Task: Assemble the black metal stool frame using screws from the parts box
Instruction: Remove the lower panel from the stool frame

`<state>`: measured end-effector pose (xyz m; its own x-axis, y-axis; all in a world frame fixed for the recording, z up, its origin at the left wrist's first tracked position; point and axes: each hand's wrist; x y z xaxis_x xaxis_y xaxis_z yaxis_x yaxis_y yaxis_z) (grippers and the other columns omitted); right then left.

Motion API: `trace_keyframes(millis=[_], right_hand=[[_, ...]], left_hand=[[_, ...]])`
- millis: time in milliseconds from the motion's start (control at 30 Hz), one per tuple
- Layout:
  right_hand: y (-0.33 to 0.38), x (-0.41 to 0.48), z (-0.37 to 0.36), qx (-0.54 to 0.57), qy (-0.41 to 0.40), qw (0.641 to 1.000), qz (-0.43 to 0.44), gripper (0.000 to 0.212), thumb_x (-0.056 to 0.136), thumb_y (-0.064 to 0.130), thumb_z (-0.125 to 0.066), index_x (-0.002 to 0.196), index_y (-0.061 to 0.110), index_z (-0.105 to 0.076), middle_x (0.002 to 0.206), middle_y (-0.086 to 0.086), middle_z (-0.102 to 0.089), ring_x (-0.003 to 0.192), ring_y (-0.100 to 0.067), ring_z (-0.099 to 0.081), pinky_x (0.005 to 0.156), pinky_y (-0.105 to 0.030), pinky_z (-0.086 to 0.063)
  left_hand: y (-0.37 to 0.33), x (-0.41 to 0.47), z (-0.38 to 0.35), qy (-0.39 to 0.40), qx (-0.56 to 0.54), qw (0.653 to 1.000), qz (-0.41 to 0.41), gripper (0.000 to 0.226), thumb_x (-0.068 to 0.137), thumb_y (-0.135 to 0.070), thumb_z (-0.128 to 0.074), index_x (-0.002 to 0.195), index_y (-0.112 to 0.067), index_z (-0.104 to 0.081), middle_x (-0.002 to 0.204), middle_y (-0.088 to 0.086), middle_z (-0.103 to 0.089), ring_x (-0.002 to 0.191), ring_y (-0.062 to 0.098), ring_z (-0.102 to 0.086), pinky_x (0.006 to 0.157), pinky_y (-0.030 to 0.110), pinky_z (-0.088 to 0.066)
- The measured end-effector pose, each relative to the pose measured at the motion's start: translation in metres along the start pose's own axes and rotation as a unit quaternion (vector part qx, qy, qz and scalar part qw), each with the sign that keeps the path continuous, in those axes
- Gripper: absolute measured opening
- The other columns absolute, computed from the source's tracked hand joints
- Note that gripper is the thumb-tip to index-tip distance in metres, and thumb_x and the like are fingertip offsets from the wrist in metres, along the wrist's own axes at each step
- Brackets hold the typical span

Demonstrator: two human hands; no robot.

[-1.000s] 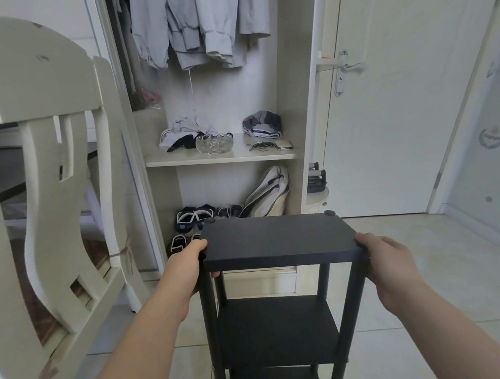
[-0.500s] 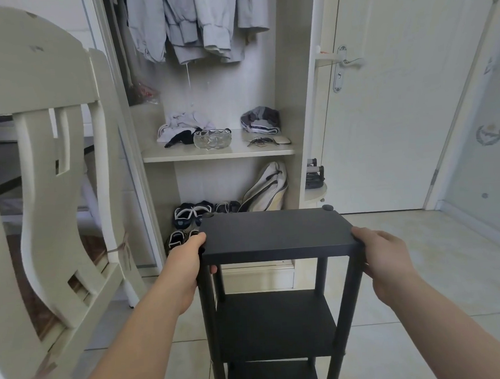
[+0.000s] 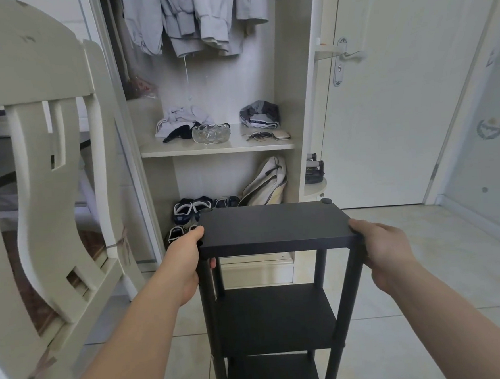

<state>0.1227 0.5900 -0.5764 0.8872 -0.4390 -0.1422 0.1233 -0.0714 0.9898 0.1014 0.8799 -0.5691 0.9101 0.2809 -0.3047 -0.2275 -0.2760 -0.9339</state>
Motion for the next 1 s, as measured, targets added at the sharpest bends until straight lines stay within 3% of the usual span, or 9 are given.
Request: trace_keyframes(millis=[167,400,633,767,867,1000], right_hand=[[-0.004,0.002,-0.002,0.007,-0.010,1.000,-0.010,0.017,0.093,0.019,-0.066,0.082,0.007,-0.062,0.083,-0.007,-0.049,0.078,-0.026,-0.037,0.068,-0.036,-0.033],[-0.006,0.002,0.000,0.002,-0.005,1.000,-0.007,0.015,0.093,0.022,-0.064,0.086,0.008,-0.062,0.088,-0.006,-0.047,0.082,-0.026,-0.036,0.075,-0.041,-0.034],[-0.006,0.002,0.000,0.005,0.002,1.000,0.011,0.013,0.094,0.018,-0.062,0.088,0.007,-0.061,0.086,-0.007,-0.044,0.082,-0.027,-0.032,0.074,-0.040,-0.030],[-0.008,0.002,0.003,0.003,0.005,1.000,0.005,0.015,0.095,0.015,-0.063,0.085,0.004,-0.066,0.083,-0.007,-0.052,0.081,-0.027,-0.038,0.073,-0.041,-0.035],[-0.008,0.003,0.006,0.009,0.010,1.000,-0.007,0.012,0.094,0.013,-0.065,0.089,0.002,-0.066,0.086,-0.009,-0.055,0.082,-0.028,-0.042,0.075,-0.041,-0.038],[-0.012,0.003,0.008,-0.012,0.018,0.999,-0.037,0.010,0.094,0.016,-0.063,0.090,0.007,-0.060,0.087,-0.010,-0.056,0.080,-0.028,-0.048,0.072,-0.038,-0.043]], left_hand=[[0.000,-0.002,0.002,0.004,-0.004,1.000,0.013,0.023,0.102,-0.026,-0.055,0.115,-0.008,-0.061,0.085,0.007,-0.063,0.065,0.018,-0.053,0.059,0.029,-0.046],[-0.001,0.001,0.007,0.018,-0.021,0.999,0.032,0.022,0.101,-0.025,-0.056,0.116,-0.011,-0.063,0.095,0.005,-0.070,0.073,0.016,-0.060,0.063,0.029,-0.046],[0.002,0.003,0.005,0.007,-0.021,0.998,0.057,0.020,0.101,-0.018,-0.055,0.116,-0.007,-0.063,0.110,0.008,-0.072,0.101,0.024,-0.067,0.095,0.034,-0.051],[0.005,0.007,0.004,-0.007,-0.003,0.999,0.052,0.021,0.100,-0.019,-0.054,0.117,-0.009,-0.062,0.111,0.009,-0.070,0.098,0.023,-0.063,0.089,0.034,-0.048],[0.008,0.011,0.003,0.000,0.016,0.999,0.049,0.027,0.099,-0.026,-0.059,0.120,-0.011,-0.063,0.113,0.007,-0.071,0.107,0.024,-0.065,0.104,0.039,-0.048],[0.009,0.016,0.003,-0.004,0.039,0.997,0.062,0.031,0.097,-0.029,-0.062,0.122,-0.009,-0.061,0.118,0.009,-0.069,0.112,0.029,-0.063,0.108,0.045,-0.045]])
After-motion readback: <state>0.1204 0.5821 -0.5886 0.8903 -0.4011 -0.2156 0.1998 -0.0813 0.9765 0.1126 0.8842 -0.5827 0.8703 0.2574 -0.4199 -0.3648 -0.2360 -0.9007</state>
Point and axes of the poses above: each hand's wrist, its own x-axis towards the middle knuckle, its own z-axis out of the back of the hand, y = z × x
